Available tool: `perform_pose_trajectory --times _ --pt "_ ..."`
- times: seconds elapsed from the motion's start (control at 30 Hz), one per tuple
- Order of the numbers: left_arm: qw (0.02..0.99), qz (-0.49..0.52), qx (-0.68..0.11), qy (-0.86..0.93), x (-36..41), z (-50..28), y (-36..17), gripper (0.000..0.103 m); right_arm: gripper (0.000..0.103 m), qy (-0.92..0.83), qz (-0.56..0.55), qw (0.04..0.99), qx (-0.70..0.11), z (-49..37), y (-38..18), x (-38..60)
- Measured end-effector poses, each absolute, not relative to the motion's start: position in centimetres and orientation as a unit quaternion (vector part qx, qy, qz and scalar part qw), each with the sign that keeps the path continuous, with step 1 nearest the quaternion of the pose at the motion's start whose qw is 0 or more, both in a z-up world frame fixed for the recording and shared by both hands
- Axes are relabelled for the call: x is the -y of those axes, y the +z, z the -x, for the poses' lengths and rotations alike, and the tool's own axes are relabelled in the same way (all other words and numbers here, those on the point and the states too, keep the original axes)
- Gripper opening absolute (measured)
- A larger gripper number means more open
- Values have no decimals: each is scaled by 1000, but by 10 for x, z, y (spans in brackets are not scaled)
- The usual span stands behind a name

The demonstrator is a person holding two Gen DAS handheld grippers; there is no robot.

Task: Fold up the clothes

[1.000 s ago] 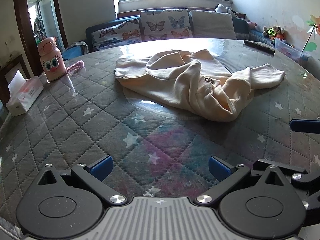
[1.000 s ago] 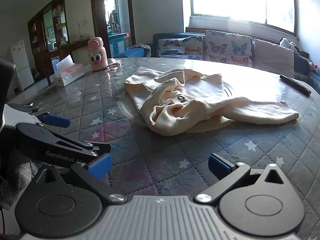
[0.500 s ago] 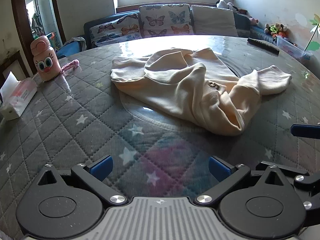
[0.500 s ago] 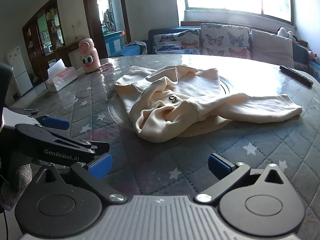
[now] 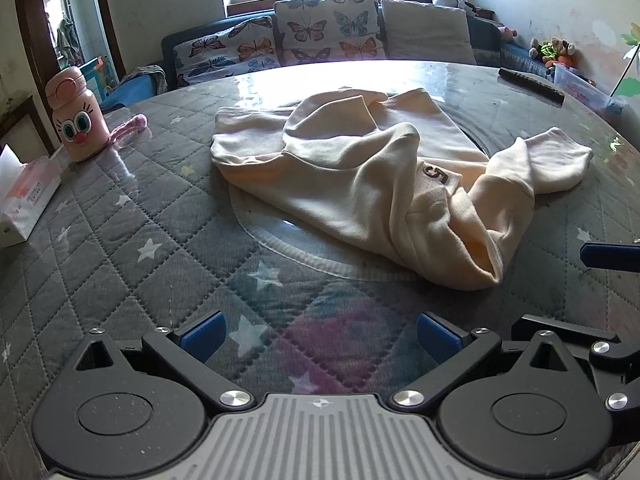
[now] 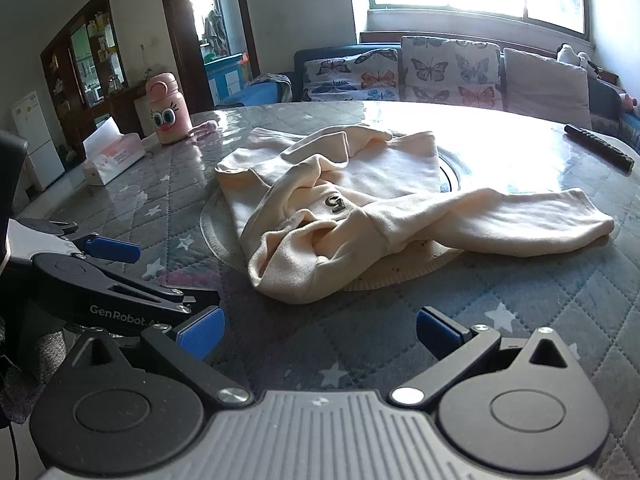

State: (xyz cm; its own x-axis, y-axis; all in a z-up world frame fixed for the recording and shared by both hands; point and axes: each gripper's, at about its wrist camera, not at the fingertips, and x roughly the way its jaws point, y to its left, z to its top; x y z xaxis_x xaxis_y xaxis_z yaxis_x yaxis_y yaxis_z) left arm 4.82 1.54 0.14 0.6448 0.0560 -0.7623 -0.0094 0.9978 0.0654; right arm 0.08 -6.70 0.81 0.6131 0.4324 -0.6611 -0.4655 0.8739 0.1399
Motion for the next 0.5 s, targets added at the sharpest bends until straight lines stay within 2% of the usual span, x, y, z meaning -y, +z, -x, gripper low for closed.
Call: perform_pose_trajectory --times 0.5 --pt "919 -38 -392 26 -21 -81 26 103 102 242 -5 901 -360 -35 18 75"
